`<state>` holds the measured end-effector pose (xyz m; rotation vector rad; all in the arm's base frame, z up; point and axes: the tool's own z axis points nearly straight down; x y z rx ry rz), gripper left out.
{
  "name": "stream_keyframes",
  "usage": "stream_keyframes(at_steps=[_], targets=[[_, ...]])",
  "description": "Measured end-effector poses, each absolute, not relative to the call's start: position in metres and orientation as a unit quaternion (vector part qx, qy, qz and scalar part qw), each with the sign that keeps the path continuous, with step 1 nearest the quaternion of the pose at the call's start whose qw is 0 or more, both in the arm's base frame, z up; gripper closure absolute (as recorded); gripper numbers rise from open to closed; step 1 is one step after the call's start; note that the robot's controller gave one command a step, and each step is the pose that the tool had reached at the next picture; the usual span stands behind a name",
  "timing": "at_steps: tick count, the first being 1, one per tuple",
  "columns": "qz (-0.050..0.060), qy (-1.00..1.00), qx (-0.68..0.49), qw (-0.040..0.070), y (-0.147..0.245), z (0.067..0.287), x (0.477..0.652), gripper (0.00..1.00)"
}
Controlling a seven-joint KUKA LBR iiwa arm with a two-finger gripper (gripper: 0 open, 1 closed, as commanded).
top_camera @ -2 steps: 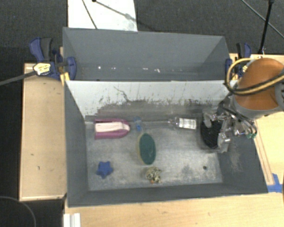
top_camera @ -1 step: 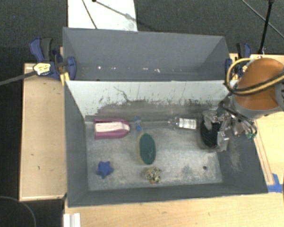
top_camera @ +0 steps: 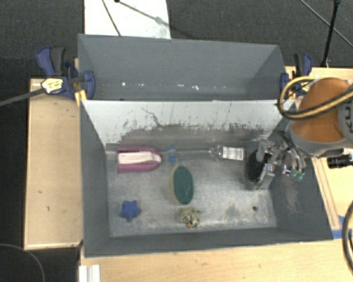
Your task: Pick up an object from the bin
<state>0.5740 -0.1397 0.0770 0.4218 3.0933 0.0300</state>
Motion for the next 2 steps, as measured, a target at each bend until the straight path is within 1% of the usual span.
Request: stream_keyframes(at_steps=[1, 2], targets=[[0.0, 0.993, 0.117, 0.005, -0.15, 0.154, 0.576, 1.0], [0.0, 0.993, 0.114, 0.004, -0.147, 0.217, 0.567, 1.0]])
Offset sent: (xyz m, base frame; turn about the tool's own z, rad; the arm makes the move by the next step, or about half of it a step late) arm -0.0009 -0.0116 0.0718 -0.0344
